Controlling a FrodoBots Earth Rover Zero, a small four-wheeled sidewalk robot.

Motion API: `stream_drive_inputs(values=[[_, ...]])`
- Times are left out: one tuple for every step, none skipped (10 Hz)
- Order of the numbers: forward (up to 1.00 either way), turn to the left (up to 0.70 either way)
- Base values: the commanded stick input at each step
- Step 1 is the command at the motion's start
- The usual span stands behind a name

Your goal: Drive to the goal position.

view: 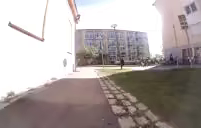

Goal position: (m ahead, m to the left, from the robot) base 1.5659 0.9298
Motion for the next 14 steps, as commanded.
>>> stream_drive_inputs(values=[[0.70,0.00],[0.70,0.00],[0.70,0.00],[0.70,0.00],[0.70,0.00],[0.70,0.00],[0.70,0.00],[0.70,0.00],[0.70,0.00],[0.70,0.00],[0.70,0.13],[0.70,0.26],[0.70,0.35],[0.70,0.35]])
